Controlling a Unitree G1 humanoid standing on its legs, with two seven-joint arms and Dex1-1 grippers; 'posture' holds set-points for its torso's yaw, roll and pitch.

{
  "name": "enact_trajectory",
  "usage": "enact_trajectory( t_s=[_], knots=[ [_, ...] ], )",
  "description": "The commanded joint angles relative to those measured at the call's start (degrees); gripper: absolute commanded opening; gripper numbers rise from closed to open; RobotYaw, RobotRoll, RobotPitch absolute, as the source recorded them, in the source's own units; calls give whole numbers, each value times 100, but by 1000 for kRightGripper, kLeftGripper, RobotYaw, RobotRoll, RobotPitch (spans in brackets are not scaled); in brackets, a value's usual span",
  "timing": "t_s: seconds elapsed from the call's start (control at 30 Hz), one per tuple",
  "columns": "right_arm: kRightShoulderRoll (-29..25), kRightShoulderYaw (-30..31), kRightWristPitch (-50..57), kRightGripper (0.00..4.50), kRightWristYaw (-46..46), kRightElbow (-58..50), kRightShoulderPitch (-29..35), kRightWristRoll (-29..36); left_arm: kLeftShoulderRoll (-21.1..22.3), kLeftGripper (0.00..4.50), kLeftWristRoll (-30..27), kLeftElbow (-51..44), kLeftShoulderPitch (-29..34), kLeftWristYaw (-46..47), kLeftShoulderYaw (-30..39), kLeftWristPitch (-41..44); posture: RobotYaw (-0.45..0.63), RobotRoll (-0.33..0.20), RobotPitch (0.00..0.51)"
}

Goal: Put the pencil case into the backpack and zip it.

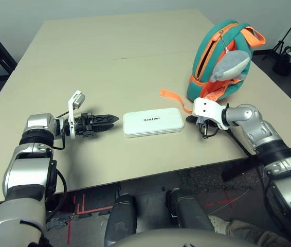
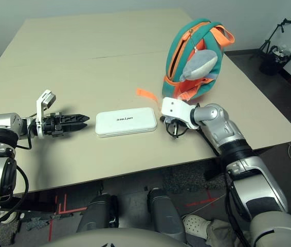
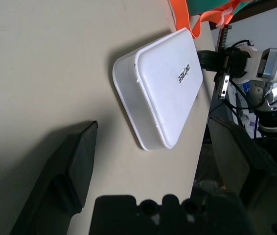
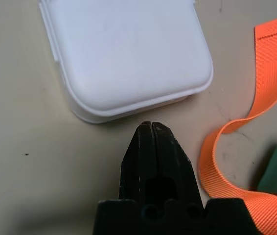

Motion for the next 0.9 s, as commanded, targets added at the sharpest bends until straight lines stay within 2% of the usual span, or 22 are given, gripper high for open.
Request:
enact_trajectory(
  t_s=[0.03,0.33,0.63,0.8,0.9],
  knots=[
    [129,177,-163,17,-51,282,-150,-141,20,4500,50,-19,159,80,-73,71,-44,0,90],
    [668,398,-216,17,-39,423,-450,-259,30,4500,65,-79,133,-118,-259,318,-56,0,89],
    [1226,688,190,17,312,257,-736,-299,-41,4500,63,-58,60,-143,-311,308,-61,0,89],
    [1286,725,351,17,500,114,-739,-314,-31,4500,73,-73,76,-148,-351,284,-61,0,90],
    [1122,716,292,17,543,215,-728,-406,5,4500,85,-67,60,-158,-410,405,-57,0,90]
  ],
)
